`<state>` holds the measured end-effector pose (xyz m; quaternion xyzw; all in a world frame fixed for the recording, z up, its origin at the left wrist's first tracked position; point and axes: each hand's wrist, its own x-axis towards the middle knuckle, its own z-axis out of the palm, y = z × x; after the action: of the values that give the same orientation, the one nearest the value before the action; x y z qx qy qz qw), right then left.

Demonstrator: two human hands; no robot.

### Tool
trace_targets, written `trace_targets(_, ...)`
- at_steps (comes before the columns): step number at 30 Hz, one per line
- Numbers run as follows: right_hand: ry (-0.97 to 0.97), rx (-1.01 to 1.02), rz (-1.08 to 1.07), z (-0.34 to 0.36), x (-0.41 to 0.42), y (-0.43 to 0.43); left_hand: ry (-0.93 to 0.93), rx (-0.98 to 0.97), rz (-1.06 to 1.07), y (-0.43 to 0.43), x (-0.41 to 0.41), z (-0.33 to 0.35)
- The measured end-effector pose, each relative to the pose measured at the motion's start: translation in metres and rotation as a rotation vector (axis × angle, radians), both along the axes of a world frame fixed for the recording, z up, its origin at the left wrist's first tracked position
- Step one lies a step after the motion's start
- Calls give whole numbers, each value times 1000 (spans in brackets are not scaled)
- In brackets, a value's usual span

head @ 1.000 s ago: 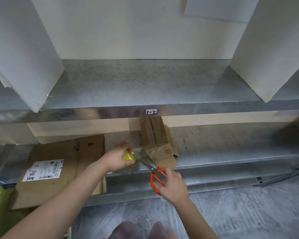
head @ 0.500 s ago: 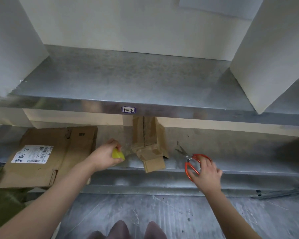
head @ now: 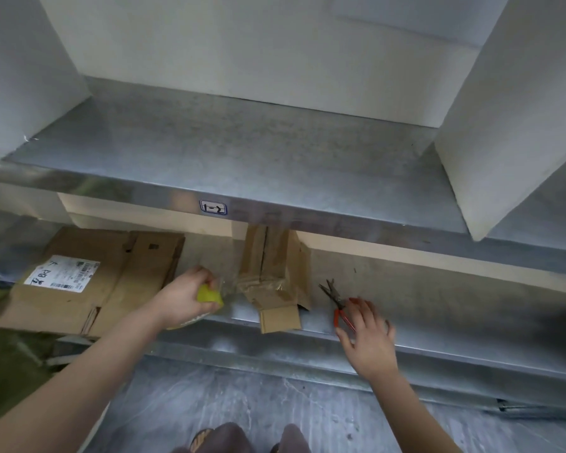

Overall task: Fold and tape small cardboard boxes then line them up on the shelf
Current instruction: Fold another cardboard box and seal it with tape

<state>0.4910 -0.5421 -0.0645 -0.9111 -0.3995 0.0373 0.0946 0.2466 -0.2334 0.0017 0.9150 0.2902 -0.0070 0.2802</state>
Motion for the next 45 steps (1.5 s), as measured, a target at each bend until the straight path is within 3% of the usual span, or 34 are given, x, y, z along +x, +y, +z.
trace_targets(10, -120, 236, 209, 63, -90, 70, 1, -21, -47, 11, 3, 14)
trace_targets(14, -131, 210, 259, 75, -112, 113, -4, -43, -85, 14, 3, 17)
trace_targets(19, -105, 140, 204, 67, -124, 130, -47, -71, -114, 21, -4, 11)
trace_targets(28, -91, 229, 128, 51, -111, 113, -106, -186, -248, 22, 8, 8)
trace_targets(41, 16, 162, 138, 54, -100, 104, 24, 154, -326, 38, 41, -3)
trace_targets(45, 16, 159, 137, 60, -106, 111, -25, 78, -255, 55, 34, 11)
